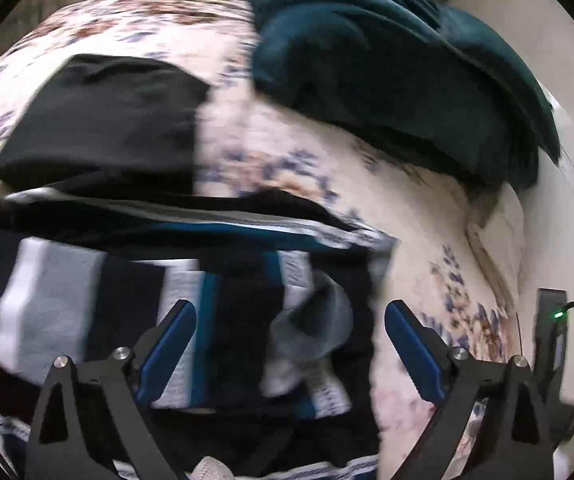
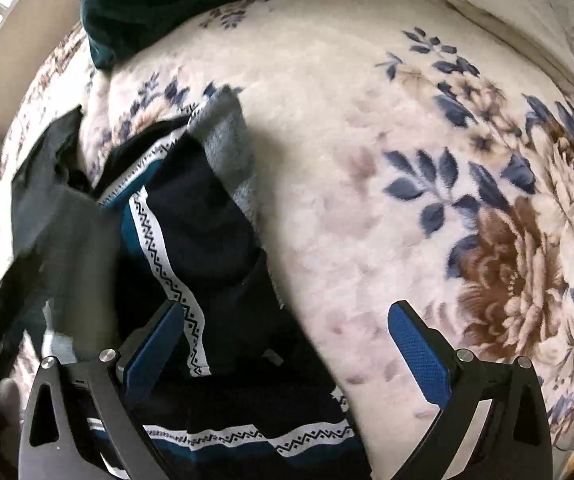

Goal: Fold small clothes

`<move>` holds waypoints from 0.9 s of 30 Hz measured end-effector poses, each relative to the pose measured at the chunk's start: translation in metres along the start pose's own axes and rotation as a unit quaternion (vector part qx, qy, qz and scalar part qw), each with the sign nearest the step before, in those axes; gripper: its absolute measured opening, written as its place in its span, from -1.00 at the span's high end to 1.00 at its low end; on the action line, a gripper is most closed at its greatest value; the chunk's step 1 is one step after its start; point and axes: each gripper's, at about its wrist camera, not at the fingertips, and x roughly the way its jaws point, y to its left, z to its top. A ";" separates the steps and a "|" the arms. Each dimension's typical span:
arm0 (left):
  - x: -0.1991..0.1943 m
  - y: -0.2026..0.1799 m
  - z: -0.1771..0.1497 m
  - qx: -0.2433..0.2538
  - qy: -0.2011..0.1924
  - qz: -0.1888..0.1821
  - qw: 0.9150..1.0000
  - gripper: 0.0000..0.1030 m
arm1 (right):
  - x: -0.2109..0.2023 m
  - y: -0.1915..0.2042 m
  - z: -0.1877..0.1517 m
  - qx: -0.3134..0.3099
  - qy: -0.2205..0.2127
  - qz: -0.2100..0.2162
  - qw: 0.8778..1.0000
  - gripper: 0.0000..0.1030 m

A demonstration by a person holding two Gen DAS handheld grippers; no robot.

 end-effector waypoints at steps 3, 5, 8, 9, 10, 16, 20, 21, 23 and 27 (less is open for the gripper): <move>-0.031 0.052 -0.002 -0.029 -0.020 0.056 0.998 -0.87 | -0.011 -0.001 0.007 0.006 -0.006 0.040 0.999 -1.00; -0.054 0.101 -0.002 -0.063 -0.035 0.105 0.992 -0.87 | -0.016 0.005 0.013 0.005 -0.006 0.065 0.998 -1.00; -0.077 0.157 -0.003 -0.090 -0.049 0.196 0.975 -0.87 | -0.010 0.024 0.022 -0.014 0.003 0.088 0.996 -1.00; -0.080 0.172 -0.005 -0.095 -0.049 0.217 0.970 -0.87 | -0.004 0.032 0.024 -0.022 0.009 0.089 0.996 -1.00; -0.081 0.185 -0.006 -0.102 -0.044 0.233 0.966 -0.87 | 0.006 0.042 0.026 -0.032 0.017 0.088 0.995 -1.00; -0.086 0.241 -0.016 -0.148 -0.044 0.281 0.947 -0.87 | 0.072 0.087 0.029 -0.072 0.078 0.117 0.987 -0.60; -0.083 0.253 -0.015 -0.174 -0.050 0.272 0.945 -0.87 | 0.063 0.096 0.020 -0.095 0.026 0.102 0.990 0.90; -0.080 0.251 -0.013 -0.174 -0.051 0.269 0.946 -0.87 | 0.054 0.090 0.020 -0.085 0.015 0.100 0.991 0.90; -0.072 0.249 -0.009 -0.167 -0.048 0.263 0.949 -0.87 | 0.041 0.069 0.021 -0.062 0.003 0.093 0.994 0.90; -0.047 0.246 0.002 -0.145 -0.031 0.261 0.954 -0.87 | 0.047 0.044 0.021 -0.059 0.021 0.047 0.997 0.90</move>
